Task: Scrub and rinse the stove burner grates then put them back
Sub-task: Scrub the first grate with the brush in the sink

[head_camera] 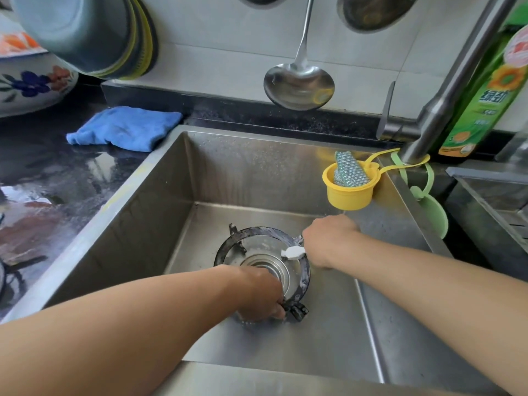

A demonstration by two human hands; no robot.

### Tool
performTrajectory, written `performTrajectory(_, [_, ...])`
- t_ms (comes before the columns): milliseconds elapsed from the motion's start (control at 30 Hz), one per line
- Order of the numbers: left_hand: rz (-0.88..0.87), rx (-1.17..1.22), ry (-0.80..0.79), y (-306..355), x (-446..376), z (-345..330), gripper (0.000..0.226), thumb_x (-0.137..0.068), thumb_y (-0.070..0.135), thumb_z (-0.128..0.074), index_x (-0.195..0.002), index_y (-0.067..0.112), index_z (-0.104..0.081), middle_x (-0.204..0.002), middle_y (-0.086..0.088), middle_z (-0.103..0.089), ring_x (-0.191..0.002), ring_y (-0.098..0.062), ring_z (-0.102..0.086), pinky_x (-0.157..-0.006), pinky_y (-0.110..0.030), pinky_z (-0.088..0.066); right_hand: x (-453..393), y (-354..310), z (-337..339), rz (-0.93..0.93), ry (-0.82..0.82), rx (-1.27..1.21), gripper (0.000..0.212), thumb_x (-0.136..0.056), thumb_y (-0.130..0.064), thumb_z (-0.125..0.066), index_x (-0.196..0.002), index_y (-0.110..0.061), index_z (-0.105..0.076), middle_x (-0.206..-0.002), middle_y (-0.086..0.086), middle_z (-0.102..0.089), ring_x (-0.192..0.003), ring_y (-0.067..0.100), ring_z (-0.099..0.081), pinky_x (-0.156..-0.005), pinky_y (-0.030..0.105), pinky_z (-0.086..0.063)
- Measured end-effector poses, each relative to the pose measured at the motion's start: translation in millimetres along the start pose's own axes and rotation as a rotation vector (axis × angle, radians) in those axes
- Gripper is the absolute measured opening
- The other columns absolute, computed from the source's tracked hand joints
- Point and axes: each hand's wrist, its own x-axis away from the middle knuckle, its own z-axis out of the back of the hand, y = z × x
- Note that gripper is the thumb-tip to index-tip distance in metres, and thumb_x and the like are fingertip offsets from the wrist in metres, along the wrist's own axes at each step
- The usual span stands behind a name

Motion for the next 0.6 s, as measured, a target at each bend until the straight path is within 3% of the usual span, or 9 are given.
performTrajectory(100, [-0.023, -0.016, -0.009, -1, -2, 0, 0.035, -0.109, 0.038, -0.044, -0.132, 0.018, -0.062, -0.126, -0.010, -0.064, -0.118, -0.032, -0.058, -0.080, -0.032, -0.038, 4, -4, -1, 0.197, -0.173, 0.059, 0.030, -0.096, -0.016, -0.053, -0.124, -0.014, -0.063, -0.114, 0.005, -0.064, -0.098, 0.030, -0.062, -0.072, 0.031, -0.047])
performTrajectory(167, [-0.014, -0.003, -0.007, -3, -3, -3, 0.031, -0.109, 0.032, -0.045, -0.135, 0.025, -0.060, -0.125, -0.008, -0.064, -0.115, -0.031, -0.059, -0.077, -0.033, -0.038, 5, -2, -4, 0.272, -0.284, 0.043, 0.034, -0.102, -0.018, -0.050, -0.132, -0.011, -0.061, -0.115, 0.007, -0.066, -0.088, 0.026, -0.057, -0.058, 0.026, -0.042])
performTrajectory(233, [-0.001, 0.001, 0.007, -2, -2, -2, 0.032, -0.108, 0.034, -0.045, -0.134, 0.023, -0.061, -0.124, -0.008, -0.064, -0.116, -0.031, -0.059, -0.077, -0.032, -0.038, -2, 9, -3, 0.167, -0.208, -0.026, 0.032, -0.101, -0.023, -0.050, -0.128, -0.011, -0.064, -0.111, 0.008, -0.065, -0.086, 0.026, -0.056, -0.057, 0.025, -0.044])
performTrajectory(333, [0.015, 0.036, -0.006, 1, 1, 2, 0.041, -0.106, 0.042, -0.047, -0.128, 0.012, -0.065, -0.124, -0.012, -0.065, -0.118, -0.032, -0.058, -0.079, -0.031, -0.038, -7, 20, -2, -0.023, -0.036, -0.083, 0.032, -0.094, -0.025, -0.054, -0.124, -0.018, -0.062, -0.119, 0.006, -0.062, -0.102, 0.030, -0.062, -0.078, 0.035, -0.053])
performTrajectory(400, [0.015, 0.073, -0.018, -3, 5, 6, 0.041, -0.102, 0.043, -0.054, -0.130, 0.014, -0.064, -0.127, -0.011, -0.063, -0.118, -0.032, -0.058, -0.082, -0.033, -0.041, -10, 15, -5, -0.001, -0.053, -0.111, 0.032, -0.093, -0.025, -0.055, -0.123, -0.018, -0.062, -0.120, 0.007, -0.062, -0.098, 0.031, -0.060, -0.078, 0.038, -0.052])
performTrajectory(500, [0.058, 0.160, 0.009, -26, 17, 16, 0.051, -0.087, 0.047, -0.074, -0.133, 0.028, -0.062, -0.132, 0.001, -0.062, -0.122, -0.024, -0.057, -0.096, -0.031, -0.044, -2, 8, -4, 0.111, -0.126, -0.076, 0.027, -0.095, -0.022, -0.052, -0.118, -0.013, -0.064, -0.096, 0.007, -0.058, -0.084, 0.029, -0.055, -0.074, 0.035, -0.050])
performTrajectory(600, [0.161, 0.047, 0.009, -54, 31, 25, 0.069, -0.075, 0.053, -0.082, -0.138, 0.041, -0.056, -0.141, 0.001, -0.047, -0.132, -0.025, -0.042, -0.105, -0.039, -0.044, 6, 15, 1, 0.143, -0.097, -0.094, 0.007, -0.093, -0.009, -0.051, -0.088, -0.010, -0.056, -0.091, 0.011, -0.055, -0.082, 0.028, -0.055, -0.066, 0.033, -0.046])
